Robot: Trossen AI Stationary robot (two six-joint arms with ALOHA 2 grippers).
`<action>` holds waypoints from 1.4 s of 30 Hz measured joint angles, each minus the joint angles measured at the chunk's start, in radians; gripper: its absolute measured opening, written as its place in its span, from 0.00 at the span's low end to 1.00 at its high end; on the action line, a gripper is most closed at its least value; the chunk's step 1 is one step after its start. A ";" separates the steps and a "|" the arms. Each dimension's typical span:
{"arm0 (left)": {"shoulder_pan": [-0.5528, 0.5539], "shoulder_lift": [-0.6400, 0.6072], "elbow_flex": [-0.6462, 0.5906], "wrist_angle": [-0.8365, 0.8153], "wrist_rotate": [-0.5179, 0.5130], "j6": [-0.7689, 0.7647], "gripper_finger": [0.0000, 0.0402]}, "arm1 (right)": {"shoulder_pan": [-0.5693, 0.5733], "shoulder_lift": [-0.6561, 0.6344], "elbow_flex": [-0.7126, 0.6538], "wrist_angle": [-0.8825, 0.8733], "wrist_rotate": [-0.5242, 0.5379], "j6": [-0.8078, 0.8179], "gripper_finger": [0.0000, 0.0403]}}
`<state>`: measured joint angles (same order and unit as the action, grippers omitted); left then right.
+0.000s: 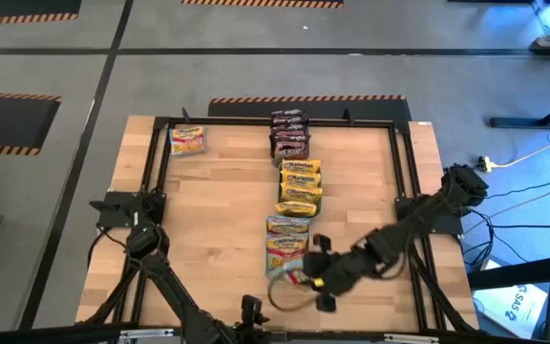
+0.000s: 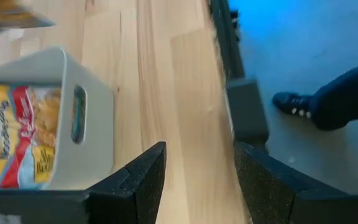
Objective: Sort Maruchan noodles
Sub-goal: Put the blue noodle pack into the gray bin
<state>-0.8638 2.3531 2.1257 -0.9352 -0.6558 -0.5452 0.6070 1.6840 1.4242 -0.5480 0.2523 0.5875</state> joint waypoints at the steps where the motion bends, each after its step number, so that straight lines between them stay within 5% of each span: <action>1: -0.004 -0.001 -0.019 0.000 -0.003 -0.006 0.46 | -0.024 0.000 0.000 -0.003 -0.009 -0.021 0.26; 9: -0.007 -0.144 -0.342 0.105 -0.043 -0.107 0.46 | -0.180 0.033 -0.001 -0.003 -0.161 -0.148 0.27; 16: 0.030 -0.419 -0.842 0.594 -0.051 -0.073 0.46 | -0.237 0.130 -0.001 0.040 -0.364 -0.230 0.27; 21: 0.079 -0.534 -1.053 0.891 -0.019 0.011 0.46 | -0.241 0.183 -0.001 0.037 -0.415 -0.252 0.27; 28: 0.151 -0.555 -1.105 1.121 0.088 0.218 0.46 | -0.244 0.243 0.000 0.005 -0.456 -0.245 0.27; 37: 0.248 -0.556 -1.105 1.141 0.208 0.261 0.46 | -0.249 0.318 0.003 -0.003 -0.482 -0.251 0.27; 42: 0.254 -0.556 -1.105 1.141 0.265 0.261 0.46 | -0.246 0.316 0.005 -0.024 -0.404 -0.273 0.27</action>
<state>-0.6098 1.7969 1.0203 0.2054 -0.3907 -0.2841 0.3614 2.0005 1.4288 -0.5718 -0.1514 0.3146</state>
